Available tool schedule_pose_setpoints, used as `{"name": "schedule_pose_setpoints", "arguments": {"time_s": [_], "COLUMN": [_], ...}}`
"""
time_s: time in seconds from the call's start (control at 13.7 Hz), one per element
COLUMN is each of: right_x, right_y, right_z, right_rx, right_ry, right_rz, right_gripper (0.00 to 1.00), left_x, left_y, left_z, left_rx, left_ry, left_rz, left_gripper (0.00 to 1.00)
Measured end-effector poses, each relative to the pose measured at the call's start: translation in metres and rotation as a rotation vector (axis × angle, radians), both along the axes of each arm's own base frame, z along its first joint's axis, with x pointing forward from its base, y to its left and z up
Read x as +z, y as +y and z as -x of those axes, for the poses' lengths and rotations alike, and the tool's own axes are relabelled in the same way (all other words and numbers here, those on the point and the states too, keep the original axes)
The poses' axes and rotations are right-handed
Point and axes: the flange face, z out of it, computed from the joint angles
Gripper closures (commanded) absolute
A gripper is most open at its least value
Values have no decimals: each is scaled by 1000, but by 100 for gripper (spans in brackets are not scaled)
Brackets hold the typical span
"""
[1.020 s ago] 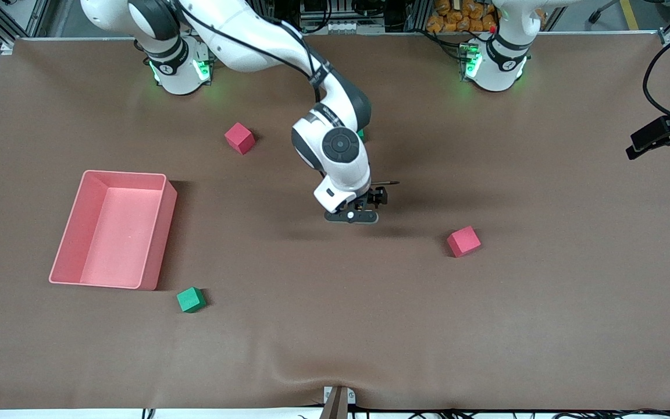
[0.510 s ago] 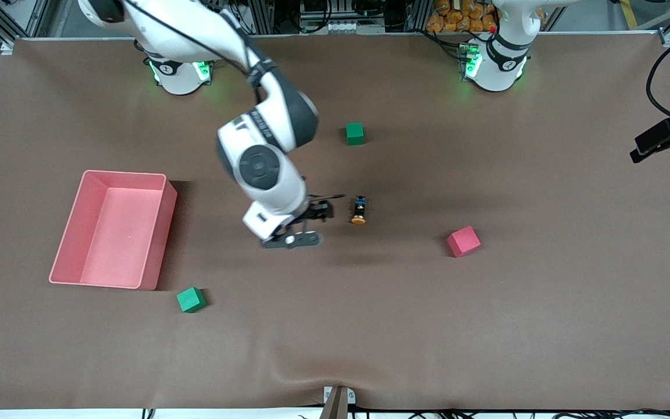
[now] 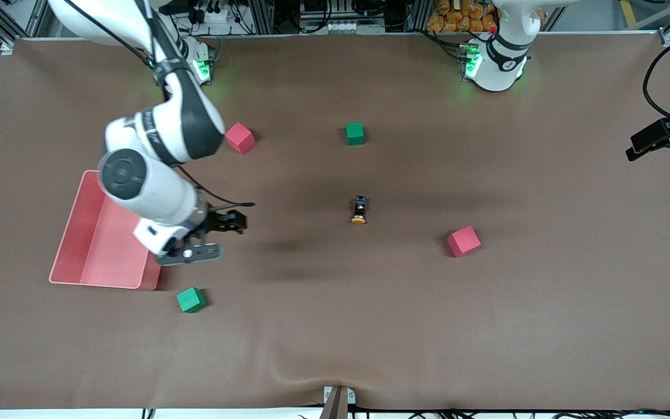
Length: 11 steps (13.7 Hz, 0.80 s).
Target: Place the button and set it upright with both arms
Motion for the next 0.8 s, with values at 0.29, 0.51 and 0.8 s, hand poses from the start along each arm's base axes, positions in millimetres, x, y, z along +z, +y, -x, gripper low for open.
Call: {"name": "schedule_pose_setpoints", "arguments": {"time_s": [0.29, 0.51, 0.8], "right_x": [50, 72, 107], "right_y": [-79, -176, -225], "right_z": [-6, -9, 13], "right_rx": [12, -6, -41], "right_ry": [-76, -69, -35], "right_rz": [39, 43, 37], "right_gripper": [0, 0, 0], "left_x": [0, 0, 3], "left_y": [-1, -2, 0], "left_z": [1, 2, 3], "left_rx": [-2, -3, -1], "left_ry": [6, 14, 7], "left_rz": [0, 1, 0], "left_gripper": [0, 0, 0]}}
